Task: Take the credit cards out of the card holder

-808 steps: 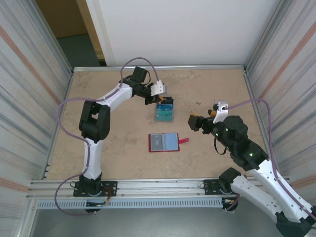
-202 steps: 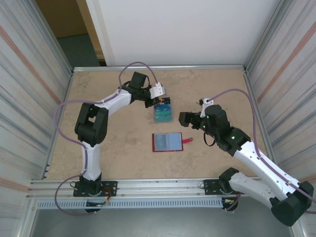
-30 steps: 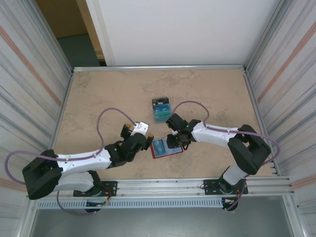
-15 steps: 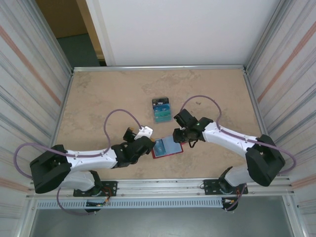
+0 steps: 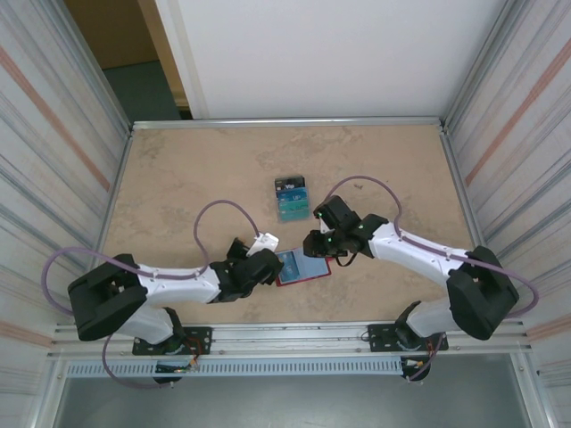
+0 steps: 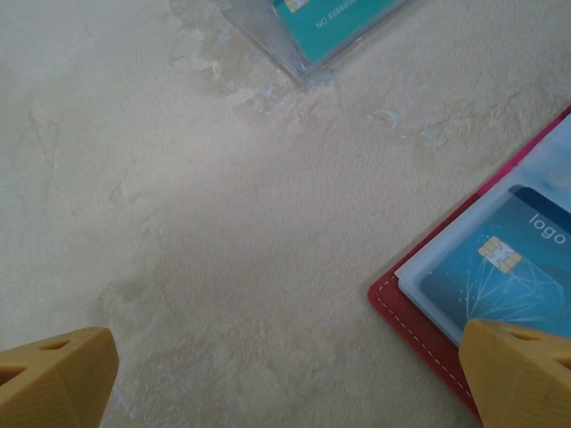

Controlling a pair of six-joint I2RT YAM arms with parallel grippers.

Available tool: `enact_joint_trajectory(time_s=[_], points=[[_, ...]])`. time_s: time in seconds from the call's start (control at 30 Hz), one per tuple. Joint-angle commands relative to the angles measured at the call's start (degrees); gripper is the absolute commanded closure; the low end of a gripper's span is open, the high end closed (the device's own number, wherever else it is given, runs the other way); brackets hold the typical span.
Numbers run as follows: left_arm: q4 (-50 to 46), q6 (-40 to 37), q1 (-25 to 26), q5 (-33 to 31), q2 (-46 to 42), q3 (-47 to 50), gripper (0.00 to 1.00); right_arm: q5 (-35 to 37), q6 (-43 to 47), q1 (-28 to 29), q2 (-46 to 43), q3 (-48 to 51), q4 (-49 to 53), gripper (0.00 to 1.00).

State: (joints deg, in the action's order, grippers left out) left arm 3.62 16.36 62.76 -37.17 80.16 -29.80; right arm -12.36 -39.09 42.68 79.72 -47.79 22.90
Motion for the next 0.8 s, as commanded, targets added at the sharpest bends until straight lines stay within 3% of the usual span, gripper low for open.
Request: enact_joint_trajectory(time_s=[0.0,0.6,0.77], points=[[-0.3,1.0,0.5,0.2,1.3,-1.4,0.01,-5.3,-2.5,-0.1,2.4,1.4,-3.4,0.75],[0.0,2.1,0.5,1.3,-2.0,-1.9,0.01,-9.5,-4.6,-0.1,8.6,3.3,-9.0,0.76],[1.0,1.8,0.5,1.6,0.9,-2.5,0.01,-9.9,-4.7,0.1,9.8,3.3,-9.8,0.76]])
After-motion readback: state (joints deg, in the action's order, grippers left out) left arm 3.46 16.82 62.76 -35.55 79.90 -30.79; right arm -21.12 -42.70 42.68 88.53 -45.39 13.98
